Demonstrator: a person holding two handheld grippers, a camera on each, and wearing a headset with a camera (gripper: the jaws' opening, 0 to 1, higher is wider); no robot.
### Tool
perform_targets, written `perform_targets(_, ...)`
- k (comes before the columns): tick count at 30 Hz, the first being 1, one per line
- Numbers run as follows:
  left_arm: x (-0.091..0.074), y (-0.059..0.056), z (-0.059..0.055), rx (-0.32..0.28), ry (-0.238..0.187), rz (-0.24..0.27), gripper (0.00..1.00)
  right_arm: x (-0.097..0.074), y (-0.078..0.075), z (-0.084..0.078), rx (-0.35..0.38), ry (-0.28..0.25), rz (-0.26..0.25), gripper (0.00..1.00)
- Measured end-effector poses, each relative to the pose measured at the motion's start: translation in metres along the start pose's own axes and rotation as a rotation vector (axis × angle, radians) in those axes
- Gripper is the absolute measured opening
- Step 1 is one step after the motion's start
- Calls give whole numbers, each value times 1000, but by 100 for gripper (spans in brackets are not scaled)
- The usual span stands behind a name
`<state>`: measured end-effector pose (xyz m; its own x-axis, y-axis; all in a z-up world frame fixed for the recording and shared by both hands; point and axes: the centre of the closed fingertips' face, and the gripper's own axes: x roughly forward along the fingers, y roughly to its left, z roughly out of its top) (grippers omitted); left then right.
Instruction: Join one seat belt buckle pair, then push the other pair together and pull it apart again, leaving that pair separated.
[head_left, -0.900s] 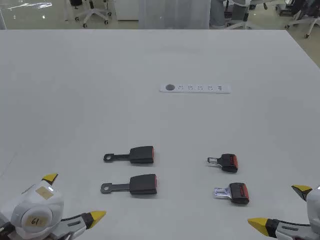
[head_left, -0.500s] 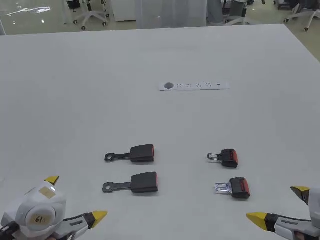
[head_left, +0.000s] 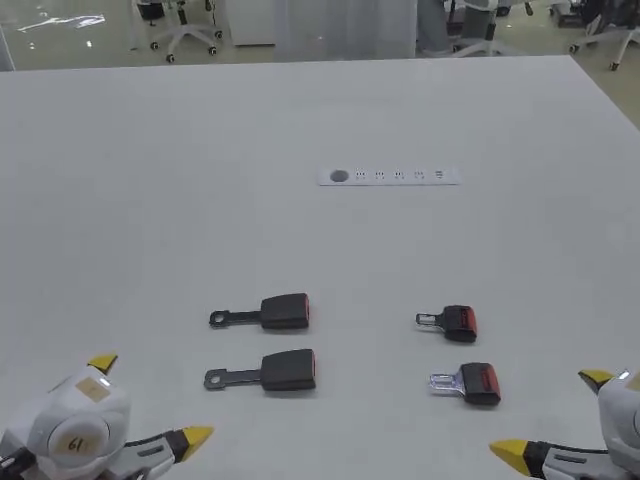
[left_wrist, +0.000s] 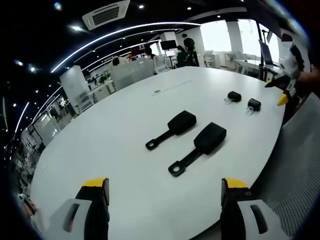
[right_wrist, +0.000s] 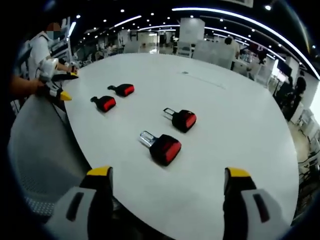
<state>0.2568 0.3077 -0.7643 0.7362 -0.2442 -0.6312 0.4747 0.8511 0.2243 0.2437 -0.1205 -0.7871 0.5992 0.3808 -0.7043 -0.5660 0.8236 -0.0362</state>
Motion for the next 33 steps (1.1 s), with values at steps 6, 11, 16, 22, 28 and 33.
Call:
perform_targets(6, -1, 1, -1, -5, 1, 3, 93, 0, 1, -3, 33, 15, 21, 89)
perform_targets(11, -1, 2, 0, -17, -1, 6, 93, 4, -1, -10, -15, 51, -4, 88)
perform_targets(16, -2, 3, 0, -23, -6, 12, 92, 8, 7, -11, 0, 51, 8, 87)
perform_targets(22, -2, 5, 1, -27, -7, 16, 92, 12, 12, -11, 4, 58, 26, 87)
perform_targets(28, -1, 6, 0, -28, -6, 18, 92, 13, 12, -11, -59, 78, 15, 86)
perform_targets(33, -2, 4, 0, -23, -5, 12, 92, 13, 13, -12, -48, 78, 18, 86)
